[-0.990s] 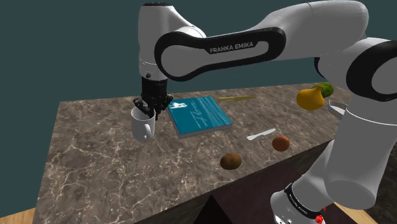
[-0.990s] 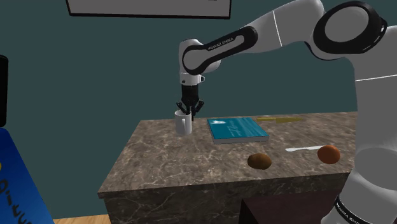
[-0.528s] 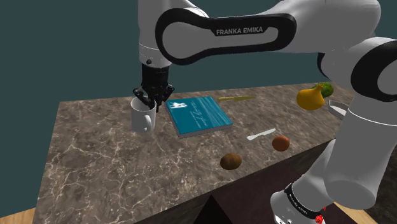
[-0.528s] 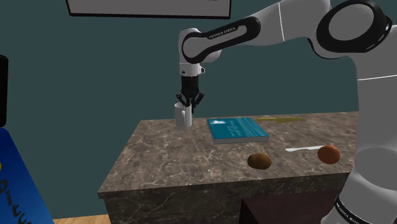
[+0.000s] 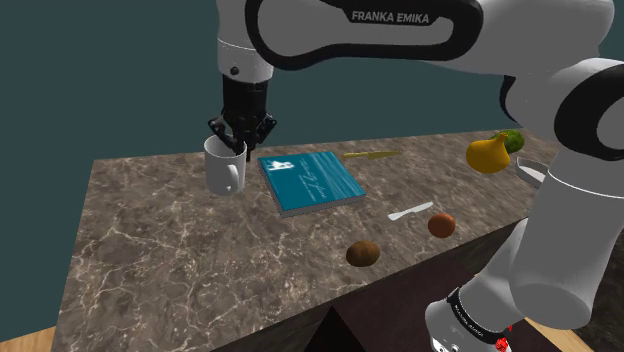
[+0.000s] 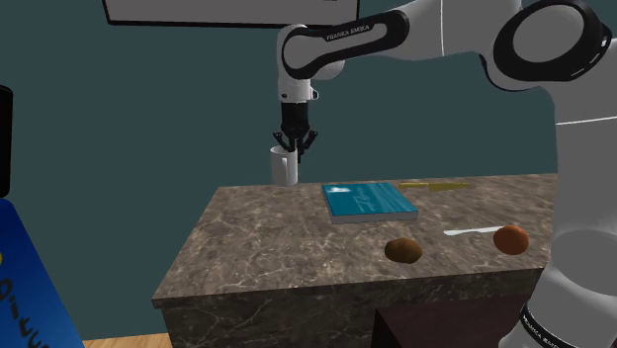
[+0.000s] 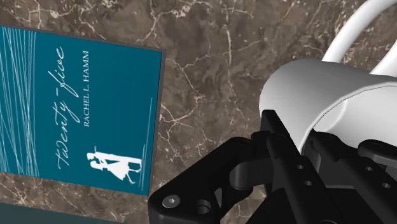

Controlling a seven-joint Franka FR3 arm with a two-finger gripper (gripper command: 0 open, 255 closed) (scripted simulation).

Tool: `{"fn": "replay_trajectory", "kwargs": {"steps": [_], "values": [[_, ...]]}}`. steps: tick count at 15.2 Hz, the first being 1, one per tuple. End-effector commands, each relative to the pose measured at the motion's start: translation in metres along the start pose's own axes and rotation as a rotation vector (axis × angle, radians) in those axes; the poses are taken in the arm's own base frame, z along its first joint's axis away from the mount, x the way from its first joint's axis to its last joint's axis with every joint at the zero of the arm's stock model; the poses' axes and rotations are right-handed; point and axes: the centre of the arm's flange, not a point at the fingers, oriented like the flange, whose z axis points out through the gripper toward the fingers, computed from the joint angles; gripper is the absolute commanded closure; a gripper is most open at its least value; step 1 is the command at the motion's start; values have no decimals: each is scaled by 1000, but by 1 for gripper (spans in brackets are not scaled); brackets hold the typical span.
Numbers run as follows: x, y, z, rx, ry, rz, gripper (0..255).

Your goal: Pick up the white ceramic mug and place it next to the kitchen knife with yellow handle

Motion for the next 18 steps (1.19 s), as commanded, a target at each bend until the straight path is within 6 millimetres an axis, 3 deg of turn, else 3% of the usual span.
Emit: {"fn": "replay_trajectory", "kwargs": {"steps": [1, 3, 18], "values": [[-1, 0, -10, 0, 0, 0, 255], [-1, 0, -16, 0, 0, 0, 255], [6, 198, -17, 0, 0, 0, 255]]}}
